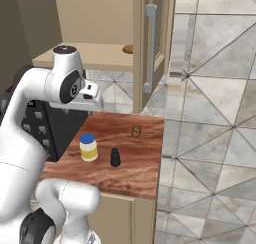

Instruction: Pick the shaker and mayonnaise from the counter and place them in the cabinet.

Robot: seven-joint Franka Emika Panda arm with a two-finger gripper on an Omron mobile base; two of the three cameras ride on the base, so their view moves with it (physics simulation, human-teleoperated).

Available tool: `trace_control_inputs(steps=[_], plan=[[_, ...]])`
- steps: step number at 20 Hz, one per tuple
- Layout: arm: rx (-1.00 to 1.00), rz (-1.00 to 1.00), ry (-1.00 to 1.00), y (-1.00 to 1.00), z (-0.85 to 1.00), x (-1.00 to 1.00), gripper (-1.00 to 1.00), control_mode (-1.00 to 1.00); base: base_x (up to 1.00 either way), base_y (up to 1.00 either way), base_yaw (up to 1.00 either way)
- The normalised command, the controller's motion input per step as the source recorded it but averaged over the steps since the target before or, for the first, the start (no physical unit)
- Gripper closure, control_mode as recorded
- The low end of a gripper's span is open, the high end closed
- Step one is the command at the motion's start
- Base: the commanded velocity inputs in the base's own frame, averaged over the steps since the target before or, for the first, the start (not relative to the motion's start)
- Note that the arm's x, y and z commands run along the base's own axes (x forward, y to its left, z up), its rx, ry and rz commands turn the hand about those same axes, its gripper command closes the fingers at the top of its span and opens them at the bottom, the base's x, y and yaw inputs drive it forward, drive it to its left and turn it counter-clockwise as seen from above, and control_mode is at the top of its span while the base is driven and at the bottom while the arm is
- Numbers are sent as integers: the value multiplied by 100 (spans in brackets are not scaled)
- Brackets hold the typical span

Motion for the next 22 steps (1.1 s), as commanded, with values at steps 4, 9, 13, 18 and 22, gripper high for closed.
trace_control_inputs(steps=[4, 9, 13, 18, 22], plan=[[0, 0, -5, 0, -34, -55, -100, -100, 0, 0, 0], [0, 0, -9, 0, -37, -36, -100, -100, 0, 0, 0], [0, 0, -11, 0, -37, -17, -100, -100, 0, 0, 0], [0, 2, -11, 0, -36, -3, -100, -100, 0, 0, 0], [0, 3, -10, 0, -34, 0, -100, -100, 0, 0, 0]])
